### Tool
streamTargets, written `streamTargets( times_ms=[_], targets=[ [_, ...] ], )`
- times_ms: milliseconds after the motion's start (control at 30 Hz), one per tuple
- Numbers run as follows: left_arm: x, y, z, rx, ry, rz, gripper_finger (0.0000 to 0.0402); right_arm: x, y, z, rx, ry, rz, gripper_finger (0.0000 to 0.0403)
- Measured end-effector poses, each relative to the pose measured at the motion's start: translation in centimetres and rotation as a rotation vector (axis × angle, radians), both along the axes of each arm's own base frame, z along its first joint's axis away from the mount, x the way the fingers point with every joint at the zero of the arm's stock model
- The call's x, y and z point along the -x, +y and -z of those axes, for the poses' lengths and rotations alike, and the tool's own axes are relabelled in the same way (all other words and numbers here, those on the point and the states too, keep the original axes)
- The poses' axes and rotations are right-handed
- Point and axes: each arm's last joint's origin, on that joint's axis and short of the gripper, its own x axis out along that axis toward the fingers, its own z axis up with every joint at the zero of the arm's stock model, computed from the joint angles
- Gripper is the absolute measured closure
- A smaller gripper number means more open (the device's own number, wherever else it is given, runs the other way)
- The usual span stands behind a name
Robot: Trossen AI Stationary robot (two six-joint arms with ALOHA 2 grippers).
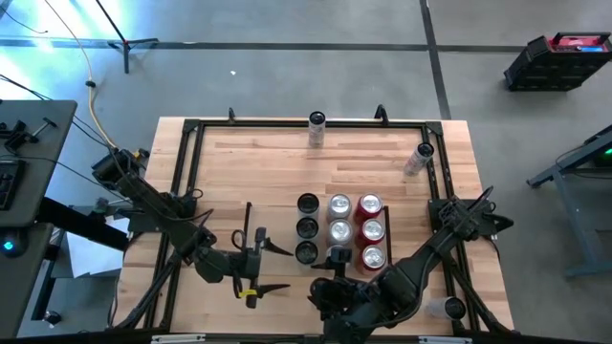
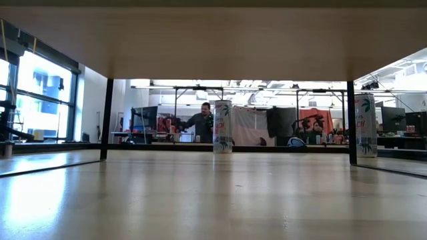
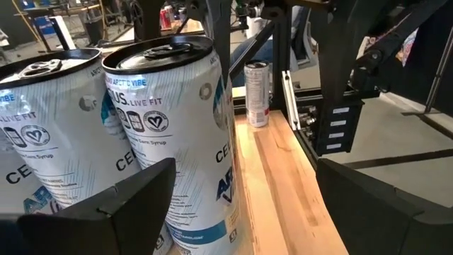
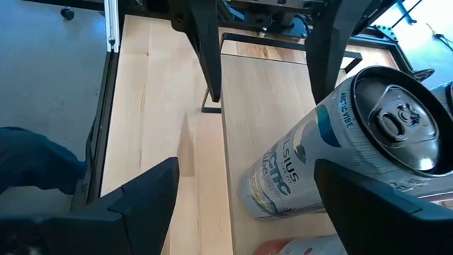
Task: Place canned beverage on shelf
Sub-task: Put the white-blue soda can on the shelf aligned with the other white-blue soda cans
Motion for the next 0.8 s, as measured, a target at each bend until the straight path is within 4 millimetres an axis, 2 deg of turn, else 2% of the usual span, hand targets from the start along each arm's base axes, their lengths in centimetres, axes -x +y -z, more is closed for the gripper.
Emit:
streamTargets(
  times_ms=[333,567,800],
  targets=[
    [0.1,0.1,0.4,-0.022,0.037,-0.008,0.0071,0.3,0.3,0.0,-0.006,0.007,-0.016,0.0089],
    [0.1,0.1,0.4,-0.027,0.035,-0.025,0.0071,1.9,0.9,-2.1,-0.016,-0.033,-0.062,0.0089],
    [0.1,0.1,0.4,-0.016,0.033,-0.026,0.0071,3.6,0.5,-3.6,0.039,-0.086,-0.021,0.0089]
  ],
)
